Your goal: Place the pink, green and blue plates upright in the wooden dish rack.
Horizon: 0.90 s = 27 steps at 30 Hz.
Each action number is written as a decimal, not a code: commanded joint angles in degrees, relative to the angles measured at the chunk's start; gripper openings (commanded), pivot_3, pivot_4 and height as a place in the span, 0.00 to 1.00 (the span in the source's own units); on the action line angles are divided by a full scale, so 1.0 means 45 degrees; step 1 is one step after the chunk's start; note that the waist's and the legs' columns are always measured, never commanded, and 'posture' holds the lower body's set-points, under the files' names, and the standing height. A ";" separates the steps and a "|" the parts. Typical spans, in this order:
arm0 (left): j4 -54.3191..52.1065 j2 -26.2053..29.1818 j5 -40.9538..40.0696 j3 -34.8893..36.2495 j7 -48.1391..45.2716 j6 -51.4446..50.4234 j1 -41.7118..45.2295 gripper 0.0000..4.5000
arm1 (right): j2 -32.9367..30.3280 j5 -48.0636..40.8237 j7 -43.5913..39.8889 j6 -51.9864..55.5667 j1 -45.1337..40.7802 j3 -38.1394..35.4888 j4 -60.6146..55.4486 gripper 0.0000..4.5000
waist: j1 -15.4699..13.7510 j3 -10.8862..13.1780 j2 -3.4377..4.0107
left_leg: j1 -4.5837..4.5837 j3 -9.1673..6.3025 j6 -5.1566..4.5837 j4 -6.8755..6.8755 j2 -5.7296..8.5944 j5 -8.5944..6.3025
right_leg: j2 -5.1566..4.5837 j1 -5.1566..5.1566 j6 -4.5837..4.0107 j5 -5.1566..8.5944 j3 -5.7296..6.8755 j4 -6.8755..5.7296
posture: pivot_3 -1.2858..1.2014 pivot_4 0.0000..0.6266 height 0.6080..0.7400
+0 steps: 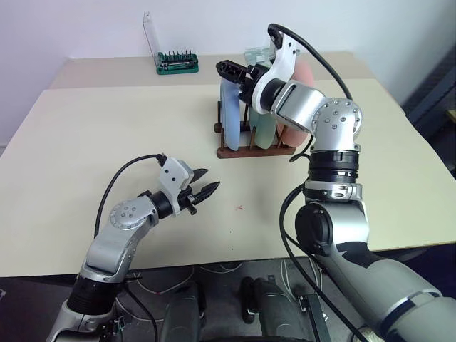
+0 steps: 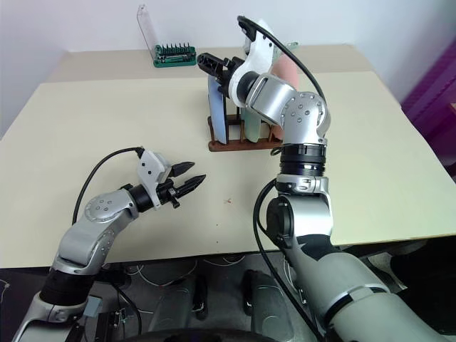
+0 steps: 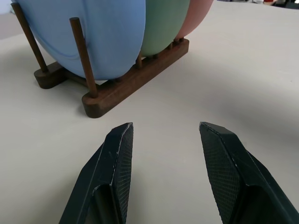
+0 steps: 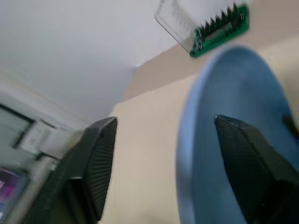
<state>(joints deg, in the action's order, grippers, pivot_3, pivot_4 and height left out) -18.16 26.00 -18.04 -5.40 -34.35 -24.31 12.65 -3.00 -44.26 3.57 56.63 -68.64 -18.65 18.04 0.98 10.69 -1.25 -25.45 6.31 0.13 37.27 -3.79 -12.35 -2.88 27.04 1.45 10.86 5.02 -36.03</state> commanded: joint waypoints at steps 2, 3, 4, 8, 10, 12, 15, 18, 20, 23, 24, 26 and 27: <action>-0.0402 -0.0084 0.0005 0.0202 0.0069 0.0148 0.0075 0.51 | -0.2164 0.2056 -0.3331 -0.1613 0.0409 0.3471 -0.3378 0.69 | -0.0036 0.0000 0.0000 | -0.0007 -0.0006 0.0000 -0.0001 -0.0003 0.0000 | -0.0002 0.0001 0.0004 0.0004 -0.0001 0.0004 | 0.52 0.24 0.92; -0.0376 -0.0124 0.0026 0.0237 0.0128 0.0176 0.0077 0.51 | -0.2964 0.2960 -0.4126 -0.2553 0.0783 0.4387 -0.4103 0.69 | -0.0047 0.0000 0.0000 | -0.0007 -0.0010 0.0000 -0.0001 -0.0003 0.0000 | -0.0004 0.0001 0.0008 0.0008 -0.0001 0.0003 | 0.52 0.24 0.92; -0.0315 -0.0175 0.0046 0.0299 0.0213 0.0198 0.0078 0.51 | -0.3932 0.4149 -0.4959 -0.3921 0.1292 0.5316 -0.4775 0.69 | -0.0068 -0.0001 -0.0001 | -0.0007 -0.0010 0.0000 -0.0003 -0.0002 -0.0001 | -0.0007 0.0001 0.0009 0.0008 -0.0002 0.0005 | 0.52 0.24 0.92; 0.0045 -0.0278 0.0596 0.0406 0.0760 0.0454 0.0082 0.51 | -0.6421 0.5190 -0.8236 -0.7449 0.3737 0.5588 -0.6197 0.69 | -0.0088 -0.0007 -0.0013 | 0.0003 -0.0014 0.0000 -0.0002 0.0013 -0.0004 | -0.0019 -0.0027 0.0056 0.0038 0.0001 0.0036 | 0.52 0.24 0.92; 0.0236 -0.0309 0.0685 0.0539 0.0851 0.0570 -0.0014 0.51 | -0.7671 0.4298 -0.9732 -0.7466 0.5507 0.4403 -0.6816 0.69 | -0.0117 -0.0007 -0.0013 | 0.0026 -0.0022 0.0001 0.0001 0.0009 -0.0004 | -0.0014 -0.0061 0.0055 0.0037 0.0010 0.0049 | 0.52 0.24 0.92; 0.0326 -0.0286 0.0712 0.0612 0.0814 0.0723 -0.0153 0.51 | -0.8707 0.3705 -1.0602 -0.7160 0.6956 0.3326 -0.7178 0.69 | -0.0239 -0.0004 -0.0008 | 0.0022 -0.0033 0.0002 0.0001 0.0006 -0.0004 | -0.0015 -0.0069 0.0053 0.0036 0.0024 0.0061 | 0.52 0.24 0.92; 0.0746 -0.0165 0.0731 0.0928 0.0704 0.0956 -0.0362 0.51 | -0.9858 0.2754 -1.1469 -0.6389 0.9290 0.1552 -0.7372 0.69 | -0.0298 0.0007 0.0011 | 0.0023 -0.0011 0.0003 0.0005 0.0008 -0.0005 | -0.0023 -0.0059 0.0019 0.0045 0.0013 0.0064 | 0.52 0.24 0.92; 0.1323 0.0026 0.0710 0.1308 0.0483 0.1298 -0.0595 0.51 | -1.0425 0.2601 -1.2014 -0.6195 1.1434 0.0593 -0.7582 0.69 | -0.0360 0.0004 0.0012 | 0.0032 -0.0030 0.0005 0.0004 -0.0001 -0.0006 | 0.0009 -0.0074 -0.0015 0.0048 0.0017 0.0091 | 0.52 0.24 0.92; 0.1673 0.0344 0.0737 0.1683 0.0274 0.1458 -0.0922 0.51 | -1.0403 0.3540 -1.1630 -0.6724 1.2600 0.0666 -0.7338 0.69 | -0.0346 0.0001 0.0013 | 0.0039 -0.0057 0.0008 -0.0006 -0.0009 -0.0008 | 0.0033 -0.0088 -0.0042 0.0037 0.0021 0.0136 | 0.52 0.24 0.92; 0.1961 0.0575 0.0766 0.1919 0.0127 0.1667 -0.1203 0.51 | -1.0095 0.3978 -1.1234 -0.6953 1.2928 0.0829 -0.6914 0.69 | -0.0278 0.0004 0.0028 | 0.0043 -0.0067 0.0011 -0.0008 -0.0010 -0.0010 | 0.0034 -0.0081 -0.0054 0.0030 0.0018 0.0150 | 0.52 0.24 0.92; 0.2033 0.0644 0.0783 0.1994 0.0097 0.1755 -0.1292 0.51 | -0.9920 0.4098 -1.1127 -0.7095 1.2920 0.0891 -0.6800 0.69 | -0.0293 0.0010 0.0040 | 0.0042 -0.0068 0.0012 -0.0006 -0.0009 -0.0010 | 0.0034 -0.0078 -0.0054 0.0028 0.0019 0.0150 | 0.52 0.24 0.92; 0.2143 0.0790 0.0802 0.2165 0.0008 0.1902 -0.1452 0.51 | -0.9539 0.4288 -1.0853 -0.7273 1.2734 0.0995 -0.6319 0.69 | -0.0341 0.0008 0.0037 | 0.0039 -0.0075 0.0013 -0.0004 -0.0004 -0.0011 | 0.0037 -0.0079 -0.0054 0.0025 0.0021 0.0152 | 0.52 0.24 0.92; 0.2151 0.0857 0.0846 0.2255 0.0007 0.1980 -0.1527 0.51 | -0.9386 0.4470 -1.0766 -0.7462 1.2649 0.1104 -0.6060 0.69 | -0.0359 0.0008 0.0037 | 0.0039 -0.0078 0.0014 0.0000 -0.0005 -0.0012 | 0.0040 -0.0082 -0.0054 0.0025 0.0021 0.0155 | 0.52 0.24 0.92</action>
<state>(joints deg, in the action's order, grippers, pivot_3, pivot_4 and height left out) -7.58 28.93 -14.29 2.95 -33.95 -17.08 6.17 -45.74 -25.12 -45.77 25.07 -10.66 -13.32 -10.31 -0.63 10.72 -1.08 -25.28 5.97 0.19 37.27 -3.81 -12.41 -2.71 26.67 1.21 10.97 5.11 -35.32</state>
